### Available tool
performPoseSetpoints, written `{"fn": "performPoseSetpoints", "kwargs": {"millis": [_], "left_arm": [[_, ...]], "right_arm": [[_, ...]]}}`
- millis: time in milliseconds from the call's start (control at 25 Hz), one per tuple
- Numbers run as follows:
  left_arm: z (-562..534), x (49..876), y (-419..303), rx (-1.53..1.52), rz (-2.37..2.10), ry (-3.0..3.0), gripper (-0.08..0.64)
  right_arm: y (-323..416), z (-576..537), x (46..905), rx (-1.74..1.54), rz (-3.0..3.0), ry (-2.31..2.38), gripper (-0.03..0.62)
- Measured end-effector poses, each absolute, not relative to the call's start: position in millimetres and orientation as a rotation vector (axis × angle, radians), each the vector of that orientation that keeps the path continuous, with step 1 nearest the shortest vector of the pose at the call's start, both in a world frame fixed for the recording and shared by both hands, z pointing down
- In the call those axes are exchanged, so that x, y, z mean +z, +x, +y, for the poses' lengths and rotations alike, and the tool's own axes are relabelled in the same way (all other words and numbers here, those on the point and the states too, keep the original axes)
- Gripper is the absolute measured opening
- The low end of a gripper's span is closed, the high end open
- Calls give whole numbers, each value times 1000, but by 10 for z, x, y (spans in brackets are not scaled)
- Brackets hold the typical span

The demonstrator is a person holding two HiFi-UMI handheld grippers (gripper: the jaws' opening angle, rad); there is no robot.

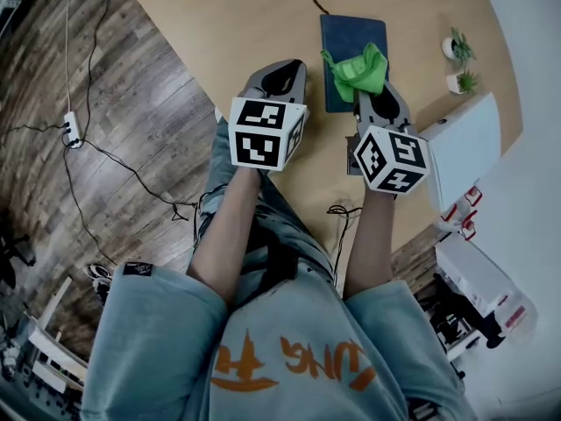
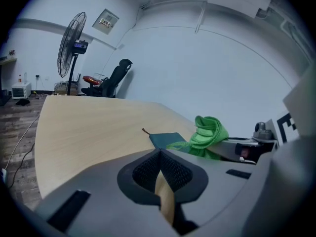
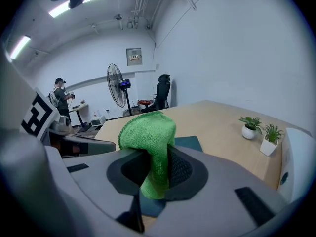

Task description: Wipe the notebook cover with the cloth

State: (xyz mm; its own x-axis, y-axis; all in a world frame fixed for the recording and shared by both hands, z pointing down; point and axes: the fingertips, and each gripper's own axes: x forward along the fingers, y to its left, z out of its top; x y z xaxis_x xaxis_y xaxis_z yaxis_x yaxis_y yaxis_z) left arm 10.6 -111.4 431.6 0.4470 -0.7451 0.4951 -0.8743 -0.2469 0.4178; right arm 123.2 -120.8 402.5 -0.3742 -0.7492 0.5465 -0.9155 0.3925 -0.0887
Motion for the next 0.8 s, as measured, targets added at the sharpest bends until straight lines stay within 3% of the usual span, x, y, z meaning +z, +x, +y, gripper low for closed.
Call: {"fn": "performPoseSetpoints", "kwargs": {"millis": [800], "left_arm": [[-1927,4406,85,229,-1365,2021,15]], "right_arm": [[1079,-2440,4085,420,-2231,1352,66]]}}
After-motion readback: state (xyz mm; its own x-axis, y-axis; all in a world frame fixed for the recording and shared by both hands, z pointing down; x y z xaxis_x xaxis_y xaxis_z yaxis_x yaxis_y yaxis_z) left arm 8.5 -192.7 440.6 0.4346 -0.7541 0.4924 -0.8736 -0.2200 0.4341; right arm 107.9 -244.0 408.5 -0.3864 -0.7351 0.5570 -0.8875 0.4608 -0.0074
